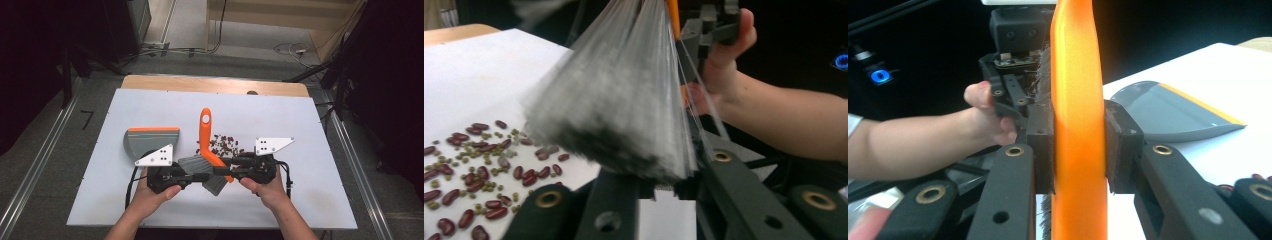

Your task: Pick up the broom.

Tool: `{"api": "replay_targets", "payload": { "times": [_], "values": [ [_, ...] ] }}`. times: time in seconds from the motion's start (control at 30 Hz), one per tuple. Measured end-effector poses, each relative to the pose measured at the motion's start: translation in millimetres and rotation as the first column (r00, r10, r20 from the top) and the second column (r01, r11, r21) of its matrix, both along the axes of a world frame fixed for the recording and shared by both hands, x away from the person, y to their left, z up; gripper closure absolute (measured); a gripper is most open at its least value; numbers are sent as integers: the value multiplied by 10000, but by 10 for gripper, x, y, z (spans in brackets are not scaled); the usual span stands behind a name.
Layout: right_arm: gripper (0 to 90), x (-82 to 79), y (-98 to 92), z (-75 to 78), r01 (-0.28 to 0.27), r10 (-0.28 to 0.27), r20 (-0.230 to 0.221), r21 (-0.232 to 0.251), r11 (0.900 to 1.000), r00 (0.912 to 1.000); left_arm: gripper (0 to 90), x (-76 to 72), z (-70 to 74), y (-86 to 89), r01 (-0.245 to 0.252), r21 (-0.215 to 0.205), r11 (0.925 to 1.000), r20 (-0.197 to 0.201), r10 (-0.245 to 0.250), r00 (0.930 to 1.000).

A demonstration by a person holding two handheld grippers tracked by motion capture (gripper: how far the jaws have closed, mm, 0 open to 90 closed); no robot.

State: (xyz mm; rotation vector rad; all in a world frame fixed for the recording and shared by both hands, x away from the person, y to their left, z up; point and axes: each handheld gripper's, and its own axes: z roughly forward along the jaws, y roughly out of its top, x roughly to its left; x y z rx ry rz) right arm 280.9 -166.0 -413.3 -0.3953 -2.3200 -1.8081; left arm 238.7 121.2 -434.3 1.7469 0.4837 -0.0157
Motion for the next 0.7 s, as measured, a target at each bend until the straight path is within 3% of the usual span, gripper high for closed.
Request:
{"api": "replay_targets", "payload": {
  "times": [0.13, 0.17, 0.2, 0.23, 0.3, 0.37, 0.43, 0.47, 0.5, 0.57, 0.6, 0.7],
  "values": [
    [687, -10, 17, 31, 614, -614, 6, -250, 9978, 9981, 586, 15, -5, 77, -577, 69, 9983, -67, 578, 9983],
    [687, -10, 17, 31, 614, -614, 6, -250, 9978, 9981, 586, 19, -11, 110, -768, 4, 9970, -121, 768, 9970],
    [687, 0, -1, 39, 806, -807, -15, -323, 9962, 9967, 500, 22, -15, 144, -937, -35, 9956, -145, 936, 9955],
    [687, 0, -1, 39, 806, -807, -15, -323, 9962, 9967, 465, 21, -21, 171, -1126, -53, 9936, -144, 1125, 9935],
    [688, 29, -34, 49, 1336, -1340, -38, -561, 9894, 9910, 386, 19, -40, 239, -1609, 116, 9869, -139, 1611, 9868],
    [687, 48, -62, 54, 1697, -1705, -51, -694, 9830, 9853, 314, 18, -45, 259, -1740, 173, 9846, -112, 1743, 9846],
    [687, 55, -75, 57, 1838, -1845, -20, -773, 9799, 9828, 275, 3, -53, 289, -2089, 321, 9774, -85, 2092, 9778],
    [688, 75, -106, 62, 2331, -2340, 16, -969, 9676, 9722, 180, -9, -58, 303, -2293, 406, 9725, -87, 2299, 9732],
    [688, 83, -115, 64, 2460, -2470, 36, -1029, 9638, 9690, 151, -13, -63, 315, -2409, 473, 9694, -54, 2414, 9704],
    [688, 95, -140, 70, 2872, -2873, 172, -1201, 9503, 9577, 112, -21, -77, 346, -2656, 537, 9626, -62, 2663, 9639],
    [688, 95, -140, 70, 2872, -2873, 172, -1201, 9503, 9577, 112, -24, -84, 362, -2731, 544, 9605, -94, 2740, 9617],
    [688, 122, -195, 78, 3421, -3413, 315, -1464, 9282, 9394, 49, -24, -102, 398, -2882, 620, 9555, -76, 2892, 9572]
  ]
}}
